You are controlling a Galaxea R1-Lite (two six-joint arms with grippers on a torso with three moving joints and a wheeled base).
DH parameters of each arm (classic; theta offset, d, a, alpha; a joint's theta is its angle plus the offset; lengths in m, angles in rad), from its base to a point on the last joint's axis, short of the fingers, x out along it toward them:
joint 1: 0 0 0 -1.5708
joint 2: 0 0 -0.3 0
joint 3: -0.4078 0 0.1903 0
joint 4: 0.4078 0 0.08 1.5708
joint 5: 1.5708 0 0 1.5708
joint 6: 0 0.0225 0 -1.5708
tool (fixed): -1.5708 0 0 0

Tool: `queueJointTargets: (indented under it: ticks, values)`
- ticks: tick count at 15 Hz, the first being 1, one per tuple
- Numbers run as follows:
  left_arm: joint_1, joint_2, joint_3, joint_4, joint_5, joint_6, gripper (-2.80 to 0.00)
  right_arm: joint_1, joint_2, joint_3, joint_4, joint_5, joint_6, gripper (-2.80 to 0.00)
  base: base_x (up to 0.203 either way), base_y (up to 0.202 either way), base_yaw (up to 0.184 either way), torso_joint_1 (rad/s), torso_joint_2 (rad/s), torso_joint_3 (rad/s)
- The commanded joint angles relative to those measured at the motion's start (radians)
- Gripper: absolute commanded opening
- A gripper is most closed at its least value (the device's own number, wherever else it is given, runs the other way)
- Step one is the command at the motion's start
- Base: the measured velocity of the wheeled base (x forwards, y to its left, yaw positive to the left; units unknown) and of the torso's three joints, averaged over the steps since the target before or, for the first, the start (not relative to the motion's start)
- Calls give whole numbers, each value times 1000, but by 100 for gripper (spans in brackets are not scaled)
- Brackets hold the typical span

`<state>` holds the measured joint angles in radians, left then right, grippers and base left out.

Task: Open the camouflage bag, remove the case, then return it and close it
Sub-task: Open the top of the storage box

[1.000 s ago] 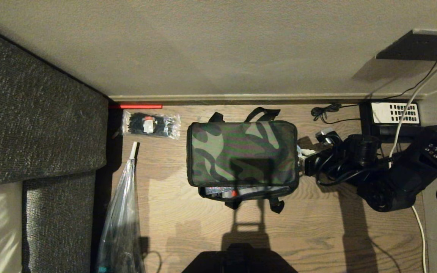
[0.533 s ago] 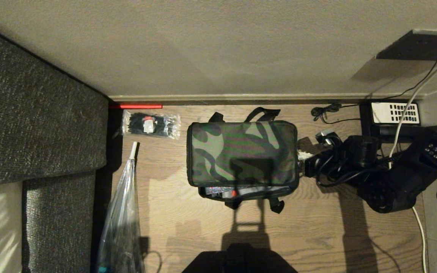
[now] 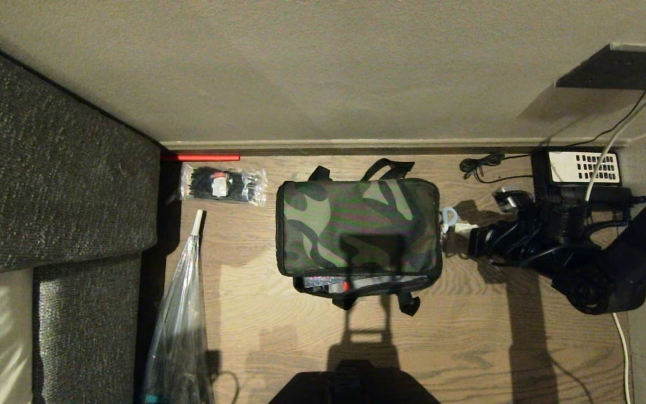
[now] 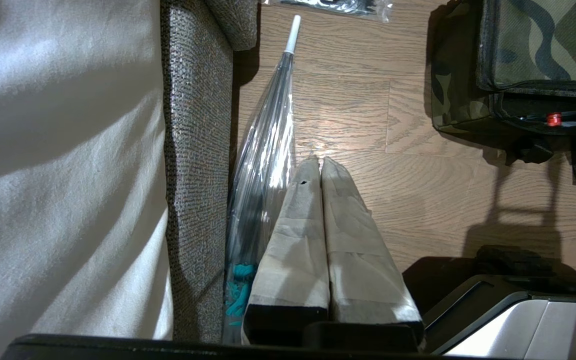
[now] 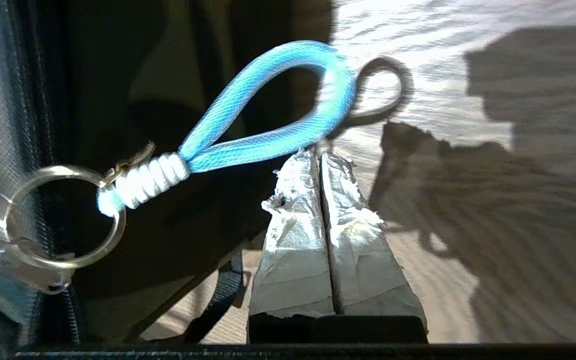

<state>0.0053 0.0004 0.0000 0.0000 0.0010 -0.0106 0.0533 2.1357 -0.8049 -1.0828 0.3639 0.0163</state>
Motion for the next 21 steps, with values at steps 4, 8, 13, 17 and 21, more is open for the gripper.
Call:
queueJointTargets:
  ticks: [4,8,13,17,21]
  values:
    - [1,-2,2,0,0,0,-280,-18,-79,-35,86,59,249,-280,0,0,0,0,0,0]
    - [1,-2,2,0,0,0,-280,-28,-111,-108,205,80,522,-280,0,0,0,0,0,0]
    - [1,-2,2,0,0,-1,-280,-52,-145,-189,333,154,954,-280,0,0,0,0,0,0]
    - [1,-2,2,0,0,0,-280,-52,-150,-171,547,158,959,-280,0,0,0,0,0,0]
    - [1,-2,2,0,0,0,-280,-47,-148,-174,544,178,1087,-280,0,0,0,0,0,0]
